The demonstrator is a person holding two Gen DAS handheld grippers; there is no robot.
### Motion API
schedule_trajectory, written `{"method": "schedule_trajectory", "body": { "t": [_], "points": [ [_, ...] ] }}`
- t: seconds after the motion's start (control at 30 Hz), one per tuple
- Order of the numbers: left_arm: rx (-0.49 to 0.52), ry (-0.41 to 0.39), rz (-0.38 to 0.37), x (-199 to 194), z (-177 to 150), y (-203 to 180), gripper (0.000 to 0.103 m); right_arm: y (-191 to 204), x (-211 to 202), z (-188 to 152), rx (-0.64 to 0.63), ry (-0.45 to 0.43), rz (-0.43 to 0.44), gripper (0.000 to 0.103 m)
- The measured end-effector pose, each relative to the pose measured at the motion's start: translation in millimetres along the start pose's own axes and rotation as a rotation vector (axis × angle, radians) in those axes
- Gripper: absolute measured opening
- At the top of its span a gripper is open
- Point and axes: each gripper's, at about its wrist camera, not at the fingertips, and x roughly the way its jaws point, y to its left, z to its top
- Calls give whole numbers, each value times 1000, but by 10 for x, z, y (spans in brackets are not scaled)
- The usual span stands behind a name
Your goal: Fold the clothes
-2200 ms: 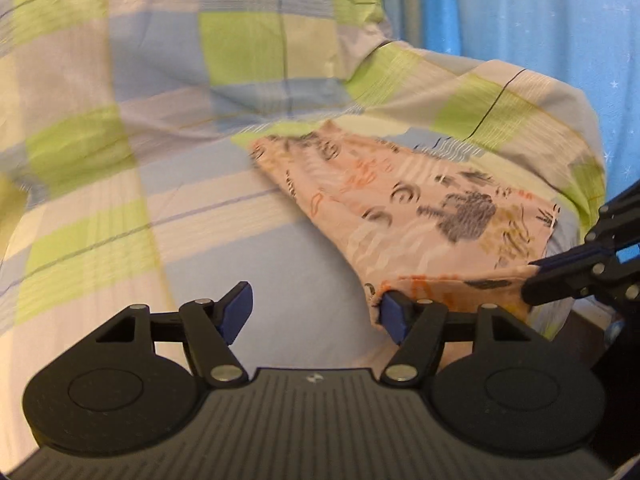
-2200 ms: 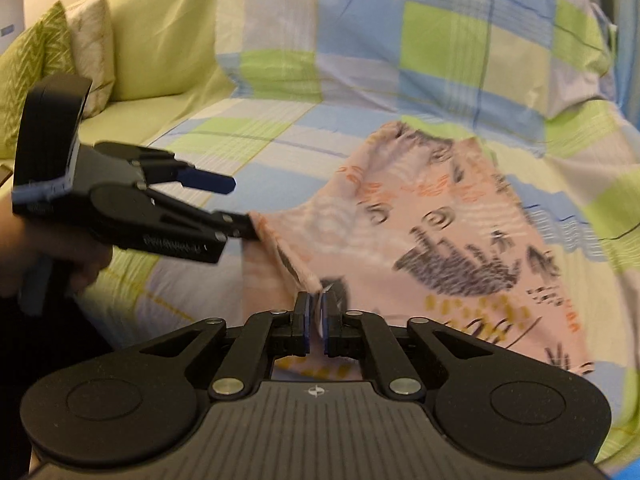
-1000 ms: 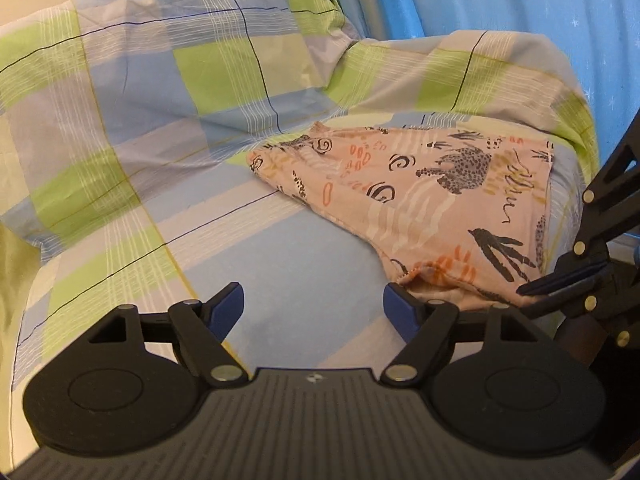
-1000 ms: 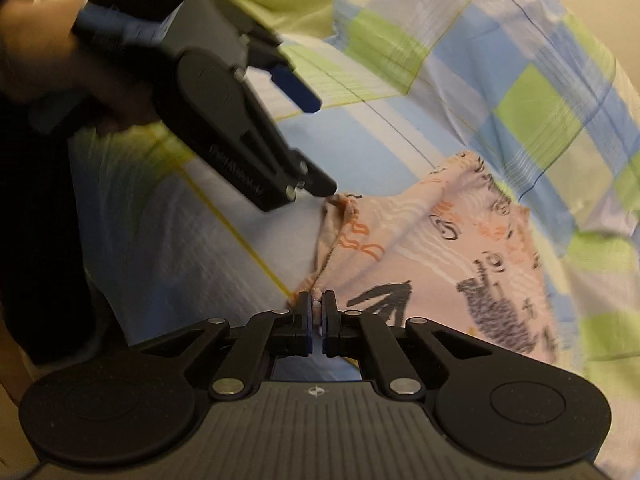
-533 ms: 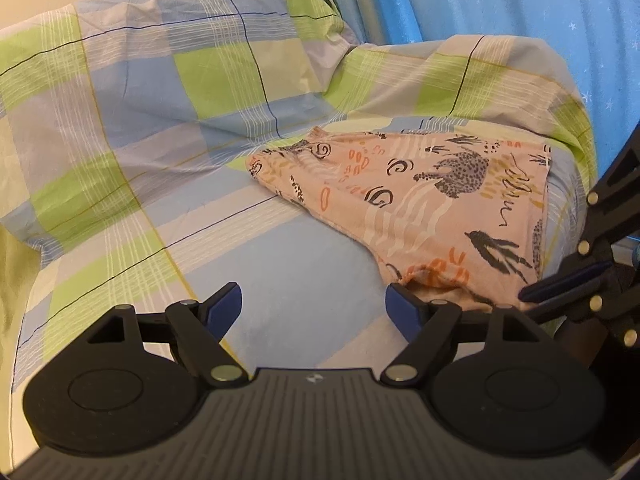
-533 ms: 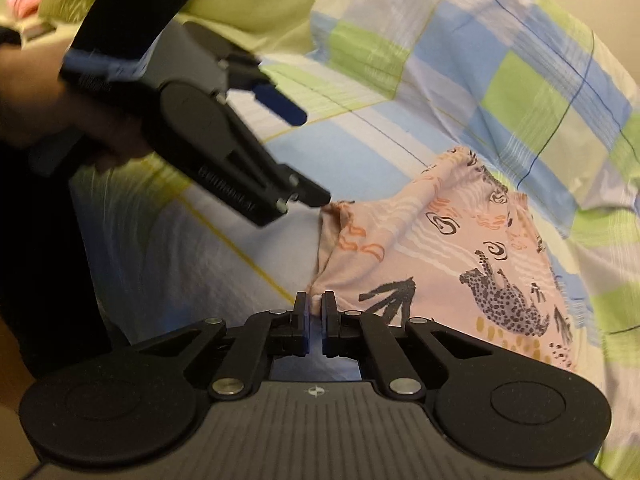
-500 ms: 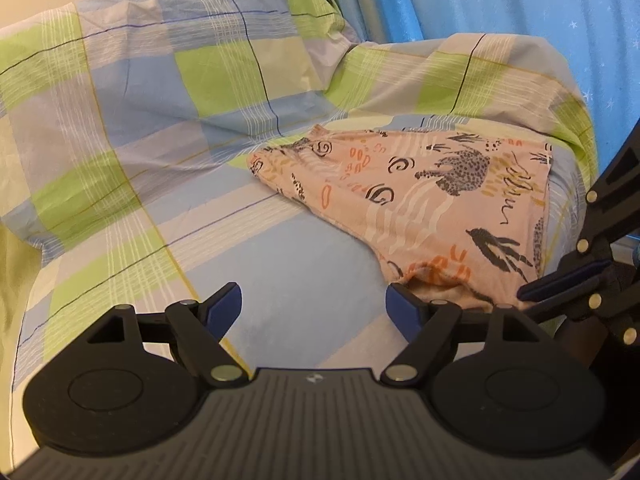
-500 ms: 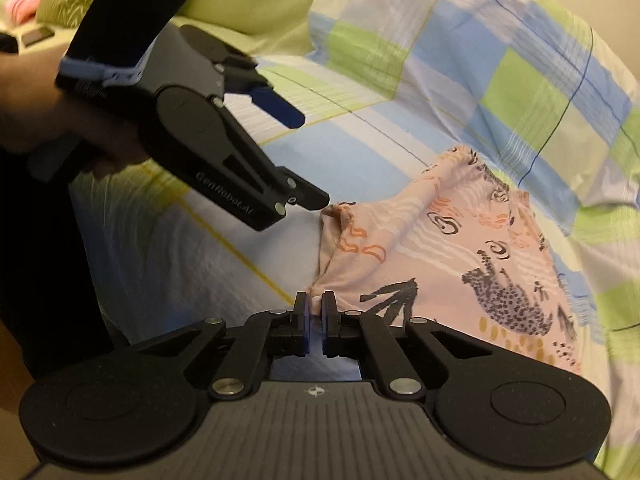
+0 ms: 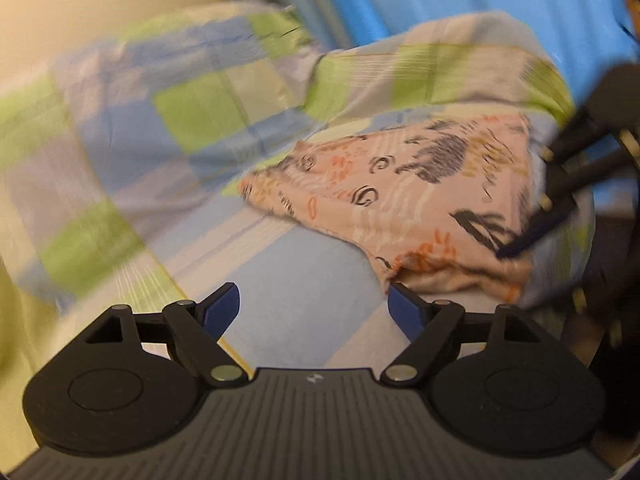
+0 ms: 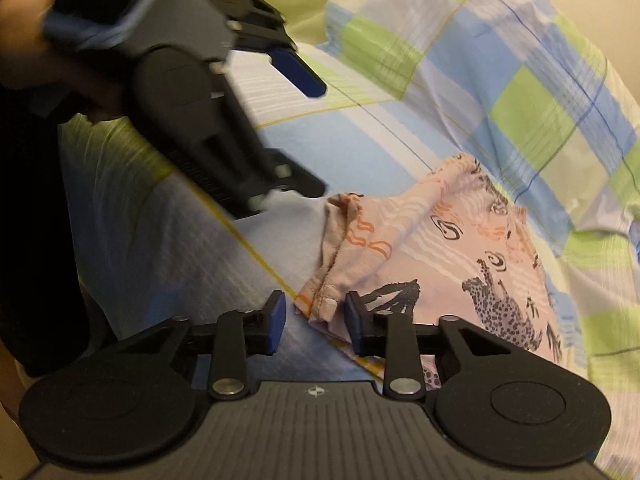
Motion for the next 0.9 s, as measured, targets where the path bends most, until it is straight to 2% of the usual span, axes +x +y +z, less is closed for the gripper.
{"method": "schedule_trajectory", "body": {
  "t": [0.1, 0.2, 0.27, 0.37, 0.43, 0.47, 0.53, 0.57, 0.6, 0.67, 0.77, 0.87, 0.9],
  "points": [
    [184, -40, -28, -83, 4, -204, 87, -75, -52, 11, 34, -6, 9, 6],
    [464, -88, -71, -93, -3, -547, 87, -100, -148, 26, 19, -24, 6, 6],
    [634, -153, -65, -88, -27, -726, 87, -146, -218, 43, 22, -37, 4, 6],
    [743, -197, -95, 4, 36, -834, 84, -228, -318, 79, 34, -64, 0, 6],
    [795, -213, -120, 77, 86, -873, 66, -279, -359, 94, 38, -84, 1, 6],
    [814, -210, -128, 115, 108, -883, 50, -302, -369, 91, 38, -91, 0, 6],
    [843, -196, -142, 192, 152, -895, 27, -352, -401, 65, 48, -94, 0, 6],
    [840, -188, -146, 220, 175, -886, 20, -376, -421, 31, 51, -98, -11, 16],
    [818, -180, -150, 233, 202, -861, 18, -401, -443, -6, 53, -102, -23, 37],
    [732, -162, -168, 237, 269, -775, 10, -423, -412, -112, 30, -83, -79, 55],
    [558, -128, -208, 250, 388, -616, 5, -469, -300, -239, 9, -46, -129, 54],
    [419, -103, -238, 280, 480, -480, 5, -474, -176, -240, -30, -77, -172, 49],
    [387, -100, -247, 289, 507, -444, 5, -477, -122, -218, -44, -90, -180, 44]
  ]
}}
